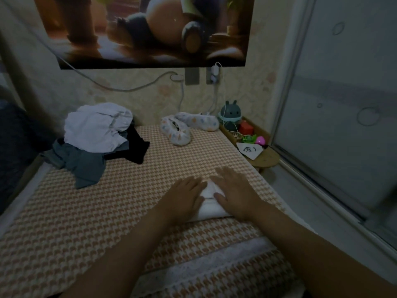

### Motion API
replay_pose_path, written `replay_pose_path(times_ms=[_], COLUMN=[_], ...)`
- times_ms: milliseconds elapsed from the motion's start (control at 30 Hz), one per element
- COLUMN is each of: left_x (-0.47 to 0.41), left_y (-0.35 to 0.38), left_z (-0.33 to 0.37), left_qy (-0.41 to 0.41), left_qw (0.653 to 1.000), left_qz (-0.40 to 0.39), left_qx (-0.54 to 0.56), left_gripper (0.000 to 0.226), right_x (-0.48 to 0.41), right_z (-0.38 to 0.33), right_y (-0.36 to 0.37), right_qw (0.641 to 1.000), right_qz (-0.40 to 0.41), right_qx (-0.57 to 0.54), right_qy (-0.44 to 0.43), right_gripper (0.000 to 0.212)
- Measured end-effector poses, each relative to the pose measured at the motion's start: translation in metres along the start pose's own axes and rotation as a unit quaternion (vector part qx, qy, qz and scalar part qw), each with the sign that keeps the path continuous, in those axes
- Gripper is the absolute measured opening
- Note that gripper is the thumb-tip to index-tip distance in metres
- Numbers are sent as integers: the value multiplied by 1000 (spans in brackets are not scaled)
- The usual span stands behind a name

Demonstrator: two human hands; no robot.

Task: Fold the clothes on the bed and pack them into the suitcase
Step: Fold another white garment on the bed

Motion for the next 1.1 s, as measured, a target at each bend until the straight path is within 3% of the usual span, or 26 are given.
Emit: replay_pose_path(times_ms=[100, 200, 267, 500, 700, 833, 1000, 1100], left_x=[8, 10, 9, -6, -80, -145, -216, -245], left_y=[9, 10, 7, 0, -21, -12, 31, 66], left_z=[2, 2, 2, 16, 95, 192, 315, 385], left_qy=[-15, -13, -19, -24, 50, 133, 229, 275], left_qw=[999, 995, 993, 997, 999, 990, 964, 941], left_qz=[-20, -70, -92, -70, -4, -28, -124, -193], left_qx=[-26, -66, -76, -28, 0, 36, 54, 44], left_gripper=[93, 115, 116, 103, 74, 53, 58, 50], right_x=[9, 16, 16, 17, 65, 146, 262, 328], right_z=[-1, 2, 6, 12, 78, 153, 240, 279], right_y=[7, 3, 8, 1, -54, -64, -53, -47], right_qw=[995, 989, 989, 993, 997, 986, 963, 940], right_qz=[-101, -139, -138, -64, -8, -2, -28, -69], right_qx=[-4, -1, 25, 60, 69, 83, 18, -29], right_qy=[-18, -41, -54, -82, 24, 146, 267, 333], right_gripper=[68, 96, 106, 70, 49, 37, 66, 59])
Point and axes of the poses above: each hand's wrist, its own x-axis away from the middle knuckle, its own y-axis out of the palm, z = x × y, the point moved 1 cm from there along -x, towards the middle knuckle, and after that the axes turned 10 degrees about -z, right-handed, at the moved point
